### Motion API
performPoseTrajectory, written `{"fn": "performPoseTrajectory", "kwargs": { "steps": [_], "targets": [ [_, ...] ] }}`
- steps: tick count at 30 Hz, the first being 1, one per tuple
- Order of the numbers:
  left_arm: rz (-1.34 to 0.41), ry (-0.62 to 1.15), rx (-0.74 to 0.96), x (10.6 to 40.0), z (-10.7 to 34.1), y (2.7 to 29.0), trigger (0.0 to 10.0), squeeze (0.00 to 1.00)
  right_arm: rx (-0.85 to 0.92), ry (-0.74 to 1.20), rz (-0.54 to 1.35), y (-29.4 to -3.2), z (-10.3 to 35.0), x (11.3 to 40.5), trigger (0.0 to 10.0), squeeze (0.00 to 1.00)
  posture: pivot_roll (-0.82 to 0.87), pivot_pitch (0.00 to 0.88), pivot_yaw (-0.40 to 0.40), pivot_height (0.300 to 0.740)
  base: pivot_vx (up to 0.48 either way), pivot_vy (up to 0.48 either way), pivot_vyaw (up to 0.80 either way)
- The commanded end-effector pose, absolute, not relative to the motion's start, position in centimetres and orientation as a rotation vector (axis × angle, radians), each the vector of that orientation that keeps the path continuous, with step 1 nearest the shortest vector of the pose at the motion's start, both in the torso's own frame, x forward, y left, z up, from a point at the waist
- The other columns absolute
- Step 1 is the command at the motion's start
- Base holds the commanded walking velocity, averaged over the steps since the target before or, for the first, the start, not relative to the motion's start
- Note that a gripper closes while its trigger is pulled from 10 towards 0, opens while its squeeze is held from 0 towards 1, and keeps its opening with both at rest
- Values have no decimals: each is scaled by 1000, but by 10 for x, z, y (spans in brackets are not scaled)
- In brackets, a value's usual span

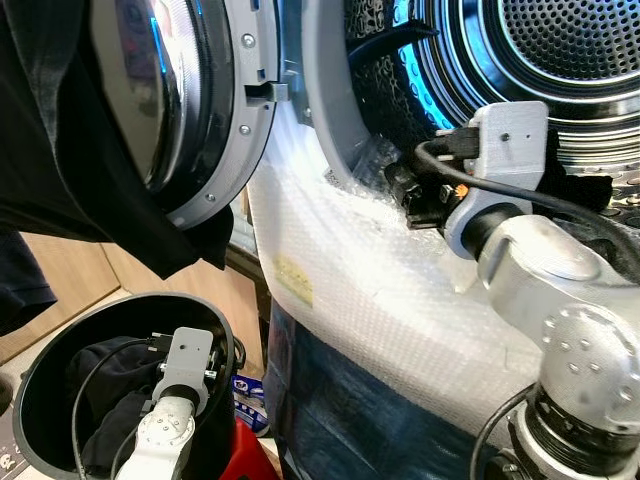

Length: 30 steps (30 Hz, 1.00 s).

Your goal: Clothes washing

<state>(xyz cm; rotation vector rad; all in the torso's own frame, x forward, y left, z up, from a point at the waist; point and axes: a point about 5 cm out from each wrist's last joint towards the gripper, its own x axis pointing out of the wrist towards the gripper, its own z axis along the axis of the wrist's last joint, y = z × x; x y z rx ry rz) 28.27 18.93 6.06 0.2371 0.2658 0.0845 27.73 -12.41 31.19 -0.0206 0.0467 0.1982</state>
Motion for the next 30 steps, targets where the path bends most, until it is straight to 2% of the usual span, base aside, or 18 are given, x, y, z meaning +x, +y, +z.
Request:
{"fn": "performPoseTrajectory", "kwargs": {
  "steps": [1,7,9,13,15,16,19,30],
  "targets": [
    [57,284,232,281,54,183,10000,0,-81,38,179,-143,312,271,10000,0,-79,0,-40,740,0,0,0],
    [64,285,230,281,54,184,10000,0,-169,55,67,-179,313,270,10000,0,-75,0,-48,740,0,0,0],
    [70,286,227,282,54,184,10000,0,-108,43,23,-194,314,269,10000,0,-77,0,-46,740,0,0,0],
    [61,286,228,283,53,182,10000,0,-80,34,40,-201,314,265,10000,0,-85,0,-41,740,0,0,0],
    [58,286,228,283,54,182,10000,0,-45,-10,89,-199,318,261,10000,0,-89,0,-37,740,0,0,0],
    [57,285,230,284,54,183,10000,0,-4,-73,193,-188,324,253,10000,0,-93,0,-35,740,0,0,0],
    [54,283,234,286,55,183,10000,0,-33,-96,258,-181,325,245,10000,0,-98,0,-30,740,0,0,0],
    [51,278,232,288,56,182,10000,0,-122,-112,355,-185,318,227,10000,0,-106,0,-31,740,0,0,0]
  ]
}}
